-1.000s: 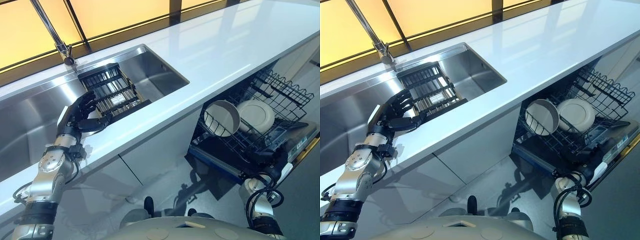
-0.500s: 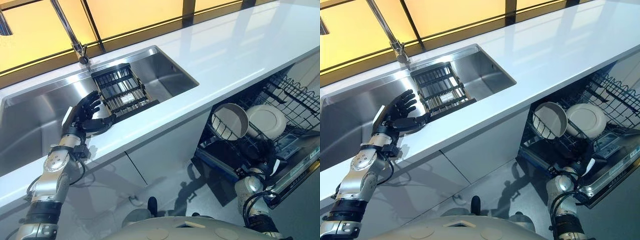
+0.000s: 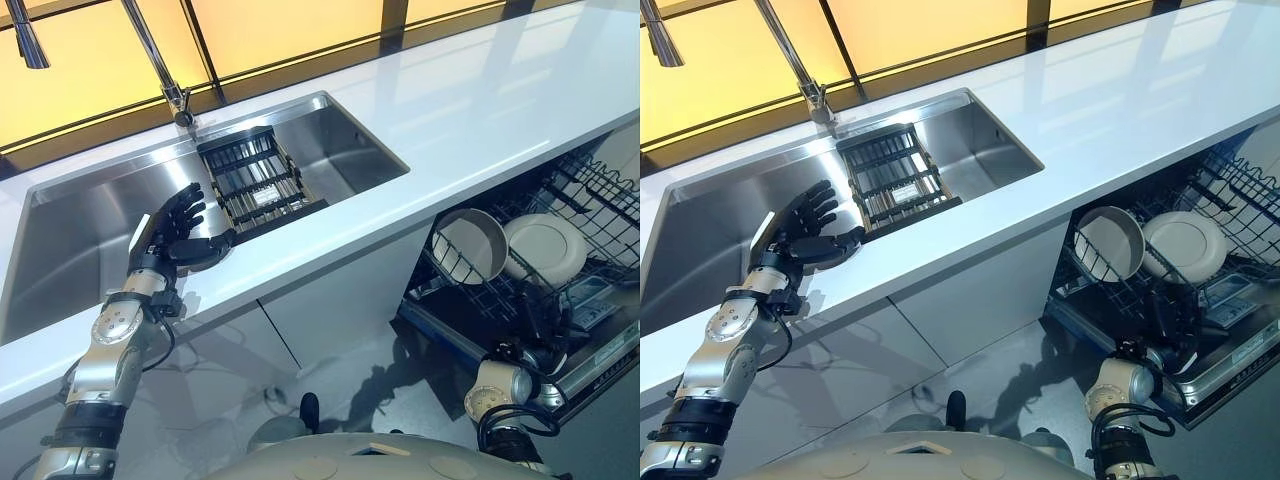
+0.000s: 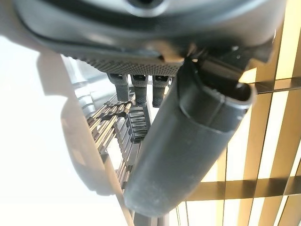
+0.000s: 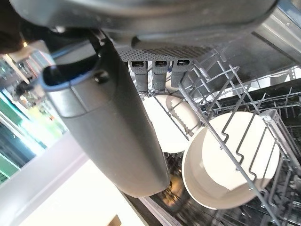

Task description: Pick up plates and place into dishwasher.

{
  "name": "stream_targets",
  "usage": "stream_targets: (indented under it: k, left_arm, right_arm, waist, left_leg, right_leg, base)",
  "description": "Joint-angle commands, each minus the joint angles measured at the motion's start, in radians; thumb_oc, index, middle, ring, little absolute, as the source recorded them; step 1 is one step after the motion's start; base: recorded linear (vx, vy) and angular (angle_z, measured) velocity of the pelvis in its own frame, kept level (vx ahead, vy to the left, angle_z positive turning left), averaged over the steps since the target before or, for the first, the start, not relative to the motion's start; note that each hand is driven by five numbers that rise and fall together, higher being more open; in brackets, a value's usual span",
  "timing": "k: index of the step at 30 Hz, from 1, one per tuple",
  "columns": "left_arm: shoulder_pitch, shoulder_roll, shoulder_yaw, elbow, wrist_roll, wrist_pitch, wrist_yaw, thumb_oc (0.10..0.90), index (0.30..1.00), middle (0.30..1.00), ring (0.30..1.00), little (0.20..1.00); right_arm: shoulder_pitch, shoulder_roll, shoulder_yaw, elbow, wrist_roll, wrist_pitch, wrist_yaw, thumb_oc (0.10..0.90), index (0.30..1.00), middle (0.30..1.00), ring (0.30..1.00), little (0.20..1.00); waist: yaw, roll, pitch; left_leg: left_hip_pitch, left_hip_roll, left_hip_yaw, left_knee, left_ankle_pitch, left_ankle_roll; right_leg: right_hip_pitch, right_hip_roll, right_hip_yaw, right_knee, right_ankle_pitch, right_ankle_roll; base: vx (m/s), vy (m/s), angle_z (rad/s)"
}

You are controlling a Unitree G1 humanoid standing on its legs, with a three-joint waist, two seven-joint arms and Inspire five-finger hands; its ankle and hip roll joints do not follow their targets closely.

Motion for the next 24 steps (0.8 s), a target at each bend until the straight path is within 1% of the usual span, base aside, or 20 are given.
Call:
stream_targets:
  k: [1, 2, 5, 6, 7, 8, 9, 10, 12, 13, 14, 15, 16, 17, 18, 19, 20, 22, 24]
  left_arm:
    - [0.003, 0.039, -0.005, -0.087, -0.032, -0.075, 0.014, 0.8, 0.9, 0.9, 0.9, 0.9]
    - [0.004, 0.039, -0.005, -0.088, -0.032, -0.075, 0.014, 0.8, 0.9, 0.9, 0.9, 0.9]
    - [0.02, 0.033, -0.003, -0.101, -0.032, -0.079, 0.016, 0.8, 0.9, 0.9, 0.9, 0.9]
    - [0.024, 0.03, -0.001, -0.105, -0.031, -0.078, 0.015, 0.8, 0.9, 0.9, 0.9, 0.9]
    - [0.026, 0.025, -0.002, -0.108, -0.027, -0.078, 0.01, 0.8, 0.9, 0.9, 0.9, 0.9]
    - [0.026, 0.023, -0.004, -0.109, -0.027, -0.077, 0.007, 0.8, 0.9, 0.9, 0.9, 0.9]
    - [0.027, 0.022, -0.006, -0.114, -0.023, -0.074, 0.001, 0.8, 0.9, 0.9, 0.9, 0.9]
    - [0.027, 0.021, -0.009, -0.111, -0.022, -0.076, -0.004, 0.8, 0.9, 0.9, 0.9, 0.9]
    - [0.02, 0.022, -0.013, -0.107, -0.02, -0.07, -0.014, 0.8, 0.9, 0.9, 0.9, 0.9]
    - [0.011, 0.023, -0.018, -0.1, -0.021, -0.064, -0.019, 0.8, 0.9, 0.9, 0.9, 0.9]
    - [0.008, 0.025, -0.018, -0.093, -0.02, -0.063, -0.026, 0.8, 0.9, 0.9, 0.9, 0.9]
    - [0.005, 0.028, -0.017, -0.089, -0.021, -0.061, -0.031, 0.8, 0.9, 0.9, 0.9, 0.9]
    - [0.002, 0.032, -0.016, -0.085, -0.024, -0.056, -0.04, 0.8, 0.9, 0.9, 0.9, 0.9]
    - [-0.001, 0.038, -0.016, -0.08, -0.029, -0.051, -0.046, 0.8, 0.9, 0.9, 0.9, 0.9]
    - [-0.002, 0.041, -0.015, -0.08, -0.031, -0.047, -0.048, 0.8, 0.9, 0.9, 0.9, 0.9]
    - [0.0, 0.043, -0.015, -0.078, -0.033, -0.047, -0.052, 0.8, 0.9, 0.9, 0.9, 0.9]
    - [-0.001, 0.046, -0.014, -0.076, -0.038, -0.043, -0.054, 0.8, 0.9, 0.9, 0.9, 0.9]
    - [-0.001, 0.041, -0.017, -0.068, -0.032, -0.046, -0.058, 0.8, 0.9, 0.9, 0.9, 0.9]
    - [-0.003, 0.041, -0.025, -0.067, -0.029, -0.046, -0.061, 0.8, 0.9, 0.9, 0.9, 0.9]
  right_arm:
    - [-0.112, 0.094, 0.055, -0.115, -0.059, -0.023, -0.06, 0.8, 0.9, 0.9, 0.9, 0.9]
    - [-0.111, 0.094, 0.055, -0.116, -0.058, -0.022, -0.06, 0.8, 0.9, 0.9, 0.9, 0.9]
    - [-0.098, 0.097, 0.077, -0.153, -0.053, 0.003, -0.011, 0.8, 0.9, 0.9, 0.9, 0.9]
    - [-0.096, 0.095, 0.087, -0.161, -0.03, 0.025, 0.034, 0.8, 0.9, 0.9, 0.9, 0.9]
    - [-0.098, 0.095, 0.098, -0.17, 0.011, 0.067, 0.125, 0.8, 0.9, 0.9, 0.9, 0.9]
    - [-0.102, 0.093, 0.104, -0.17, 0.034, 0.082, 0.163, 0.8, 0.9, 0.9, 0.9, 0.9]
    - [-0.115, 0.086, 0.114, -0.165, 0.085, 0.1, 0.243, 0.8, 0.9, 0.9, 0.9, 0.9]
    - [-0.122, 0.084, 0.116, -0.167, 0.112, 0.126, 0.288, 0.8, 0.9, 0.9, 0.9, 0.9]
    - [-0.146, 0.068, 0.12, -0.16, 0.213, 0.184, 0.415, 0.8, 0.9, 0.9, 0.9, 0.9]
    - [-0.167, 0.057, 0.12, -0.151, 0.299, 0.232, 0.502, 0.8, 0.9, 0.9, 0.9, 0.9]
    - [-0.183, 0.052, 0.113, -0.137, 0.372, 0.276, 0.56, 0.8, 0.9, 0.9, 0.9, 0.9]
    - [-0.197, 0.049, 0.11, -0.126, 0.41, 0.295, 0.582, 0.8, 0.9, 0.9, 0.9, 0.9]
    - [-0.224, 0.044, 0.106, -0.109, 0.479, 0.326, 0.631, 0.8, 0.9, 0.9, 0.9, 0.9]
    - [-0.252, 0.041, 0.1, -0.096, 0.561, 0.373, 0.677, 0.8, 0.9, 0.9, 0.9, 0.9]
    - [-0.27, 0.044, 0.103, -0.095, 0.636, 0.4, 0.716, 0.8, 0.9, 0.9, 0.9, 0.9]
    - [-0.287, 0.044, 0.103, -0.09, 0.683, 0.417, 0.745, 0.8, 0.9, 0.9, 0.9, 0.9]
    - [-0.311, 0.047, 0.105, -0.082, 0.762, 0.446, 0.797, 0.8, 0.9, 0.9, 0.9, 0.9]
    - [-0.343, 0.069, 0.11, -0.091, 0.777, 0.465, 0.836, 0.8, 0.9, 0.9, 0.9, 0.9]
    - [-0.377, 0.084, 0.125, -0.101, 0.777, 0.472, 0.846, 0.8, 0.9, 0.9, 0.9, 0.9]
  waist:
    - [0.065, -0.005, -0.022]
    - [0.065, -0.005, -0.022]
    - [0.062, -0.006, -0.016]
    - [0.061, -0.007, -0.014]
    - [0.063, -0.008, -0.013]
    - [0.065, -0.008, -0.013]
    - [0.069, -0.009, -0.011]
    - [0.072, -0.009, -0.011]
    - [0.081, -0.011, -0.011]
    - [0.088, -0.013, -0.012]
    - [0.093, -0.015, -0.013]
    - [0.097, -0.015, -0.014]
    - [0.106, -0.016, -0.015]
    - [0.115, -0.016, -0.016]
    - [0.123, -0.016, -0.016]
    - [0.13, -0.016, -0.017]
    - [0.139, -0.015, -0.016]
    - [0.153, -0.012, -0.014]
    - [0.166, -0.01, -0.011]
  left_leg:
    - [0.069, -0.06, 0.047, 0.039, -0.179, 0.028]
    - [0.069, -0.06, 0.047, 0.04, -0.179, 0.028]
    - [0.07, -0.064, 0.047, 0.046, -0.184, 0.033]
    - [0.071, -0.065, 0.047, 0.048, -0.185, 0.034]
    - [0.071, -0.067, 0.046, 0.049, -0.185, 0.034]
    - [0.071, -0.067, 0.045, 0.05, -0.185, 0.035]
    - [0.07, -0.069, 0.043, 0.053, -0.186, 0.035]
    - [0.07, -0.069, 0.041, 0.054, -0.186, 0.035]
    - [0.069, -0.072, 0.036, 0.056, -0.187, 0.035]
    - [0.069, -0.073, 0.031, 0.058, -0.189, 0.035]
    - [0.069, -0.074, 0.027, 0.059, -0.191, 0.035]
    - [0.069, -0.074, 0.026, 0.06, -0.192, 0.035]
    - [0.07, -0.074, 0.022, 0.061, -0.193, 0.035]
    - [0.07, -0.075, 0.017, 0.062, -0.195, 0.035]
    - [0.07, -0.077, 0.012, 0.063, -0.196, 0.036]
    - [0.07, -0.076, 0.009, 0.064, -0.196, 0.036]
    - [0.069, -0.077, 0.005, 0.065, -0.196, 0.037]
    - [0.068, -0.078, -0.003, 0.067, -0.196, 0.038]
    - [0.061, -0.081, -0.014, 0.073, -0.196, 0.04]
  right_leg:
    - [-0.1, -0.014, -0.031, 0.058, -0.016, 0.019]
    - [-0.099, -0.014, -0.031, 0.058, -0.015, 0.019]
    - [-0.1, -0.017, -0.023, 0.054, -0.009, 0.02]
    - [-0.099, -0.017, -0.021, 0.052, -0.008, 0.02]
    - [-0.097, -0.018, -0.021, 0.047, -0.005, 0.021]
    - [-0.096, -0.018, -0.022, 0.045, -0.004, 0.021]
    - [-0.094, -0.02, -0.023, 0.041, -0.001, 0.021]
    - [-0.094, -0.02, -0.024, 0.039, 0.0, 0.022]
    - [-0.09, -0.022, -0.028, 0.031, 0.005, 0.023]
    - [-0.088, -0.024, -0.032, 0.025, 0.008, 0.026]
    - [-0.087, -0.025, -0.034, 0.023, 0.01, 0.028]
    - [-0.085, -0.026, -0.035, 0.021, 0.011, 0.029]
    - [-0.082, -0.028, -0.038, 0.017, 0.013, 0.032]
    - [-0.079, -0.03, -0.041, 0.014, 0.015, 0.034]
    - [-0.078, -0.032, -0.044, 0.013, 0.016, 0.036]
    - [-0.078, -0.034, -0.047, 0.013, 0.018, 0.037]
    - [-0.078, -0.036, -0.05, 0.012, 0.02, 0.04]
    - [-0.077, -0.038, -0.055, 0.011, 0.022, 0.041]
    - [-0.078, -0.04, -0.058, 0.012, 0.025, 0.041]
  base:
    - [0.01, 0.014, 0.06]
    - [0.01, 0.01, 0.06]
    - [0.0, 0.002, 0.01]
    - [0.03, 0.006, -0.01]
    - [0.03, 0.005, -0.01]
    - [0.05, 0.001, -0.01]
    - [0.04, -0.004, -0.01]
    - [0.05, -0.006, -0.02]
    - [0.06, -0.008, -0.02]
    - [0.07, -0.012, -0.03]
    - [0.07, -0.014, -0.03]
    - [0.07, -0.012, -0.04]
    - [0.08, -0.012, -0.04]
    - [0.1, -0.015, -0.06]
    - [0.09, -0.014, -0.05]
    - [0.09, -0.013, -0.03]
    - [0.08, -0.01, -0.01]
    - [0.08, -0.011, 0.0]
    - [0.05, -0.018, 0.0]
